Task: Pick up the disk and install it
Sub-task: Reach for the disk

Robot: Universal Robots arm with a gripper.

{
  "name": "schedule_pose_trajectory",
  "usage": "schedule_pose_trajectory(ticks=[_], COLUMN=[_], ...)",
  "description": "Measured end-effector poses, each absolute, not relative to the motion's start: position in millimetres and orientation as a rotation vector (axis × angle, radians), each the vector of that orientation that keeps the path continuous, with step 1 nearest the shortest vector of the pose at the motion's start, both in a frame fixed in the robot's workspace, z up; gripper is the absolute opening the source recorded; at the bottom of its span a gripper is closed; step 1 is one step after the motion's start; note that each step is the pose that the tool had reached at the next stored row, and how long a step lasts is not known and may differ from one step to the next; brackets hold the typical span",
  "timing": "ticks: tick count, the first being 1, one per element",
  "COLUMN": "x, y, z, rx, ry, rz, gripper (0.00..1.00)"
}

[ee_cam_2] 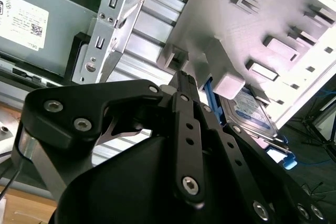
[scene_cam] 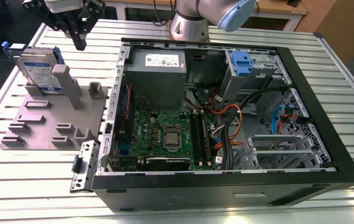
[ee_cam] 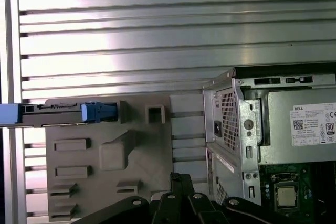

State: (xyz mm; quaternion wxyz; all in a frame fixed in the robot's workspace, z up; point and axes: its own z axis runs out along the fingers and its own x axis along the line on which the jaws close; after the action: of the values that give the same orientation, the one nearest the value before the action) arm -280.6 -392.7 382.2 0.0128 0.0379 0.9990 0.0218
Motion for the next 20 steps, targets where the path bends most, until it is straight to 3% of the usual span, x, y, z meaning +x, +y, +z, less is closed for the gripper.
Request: schedule_pose_trajectory(ticks=[20], x=[-300], y=[-385], z=[378], rx=[0.118], ry=[3.113], rz=[0.068], gripper=[0.11])
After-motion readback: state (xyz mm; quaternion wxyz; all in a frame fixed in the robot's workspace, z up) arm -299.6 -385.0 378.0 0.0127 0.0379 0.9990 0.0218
